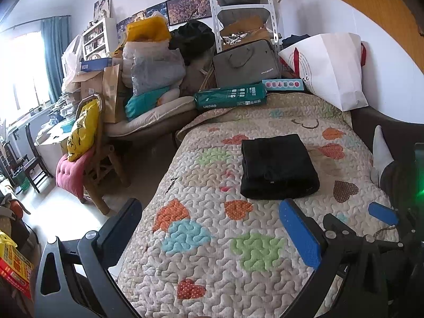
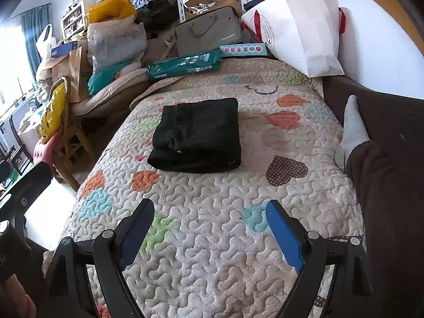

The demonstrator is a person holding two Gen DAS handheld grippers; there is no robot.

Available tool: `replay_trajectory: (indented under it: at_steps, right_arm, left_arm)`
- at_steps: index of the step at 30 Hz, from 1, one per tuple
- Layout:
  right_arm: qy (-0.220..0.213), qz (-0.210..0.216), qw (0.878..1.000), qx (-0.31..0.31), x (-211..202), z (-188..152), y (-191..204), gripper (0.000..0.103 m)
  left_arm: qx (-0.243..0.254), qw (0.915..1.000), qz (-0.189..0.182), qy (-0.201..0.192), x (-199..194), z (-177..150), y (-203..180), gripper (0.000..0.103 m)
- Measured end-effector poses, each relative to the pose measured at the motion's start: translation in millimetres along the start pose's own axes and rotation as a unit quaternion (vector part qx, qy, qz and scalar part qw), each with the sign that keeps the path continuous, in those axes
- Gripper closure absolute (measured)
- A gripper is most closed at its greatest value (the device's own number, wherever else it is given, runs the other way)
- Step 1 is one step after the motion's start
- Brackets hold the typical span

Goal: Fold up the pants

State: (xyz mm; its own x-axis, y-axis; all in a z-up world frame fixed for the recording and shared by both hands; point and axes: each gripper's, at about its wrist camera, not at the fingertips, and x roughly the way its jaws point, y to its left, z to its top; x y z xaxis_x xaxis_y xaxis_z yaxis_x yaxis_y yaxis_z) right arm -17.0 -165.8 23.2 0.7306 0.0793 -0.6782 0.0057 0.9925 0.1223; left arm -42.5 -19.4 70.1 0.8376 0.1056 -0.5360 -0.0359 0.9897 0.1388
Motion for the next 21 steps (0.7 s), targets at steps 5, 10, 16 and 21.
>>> replay_trajectory:
  at_steps: [5, 10, 16, 21]
  right_arm:
    - [0.004, -0.002, 1.0, 0.002, 1.8, -0.2, -1.3, 0.013]
    - [0.007, -0.004, 1.0, 0.0, 2.8, -0.9, -0.5, 0.012]
    - [0.009, -0.005, 1.0, 0.0, 3.4, -1.3, -0.2, 0.012]
    - [0.011, -0.005, 1.0, 0.002, 4.2, -2.3, -0.2, 0.012]
  left_arm:
    - [-0.001, 1.0, -0.004, 0.008, 2.3, -1.7, 1.1, 0.0]
    - [0.002, 0.9999, -0.006, 0.013, 3.9, -4.3, 0.9, 0.0]
    - [-0.001, 0.9998, -0.015, 0.014, 3.7, -6.7, 4.0, 0.0]
    - [-0.005, 0.9992, -0.032, 0.023, 4.5, -8.5, 5.1, 0.0]
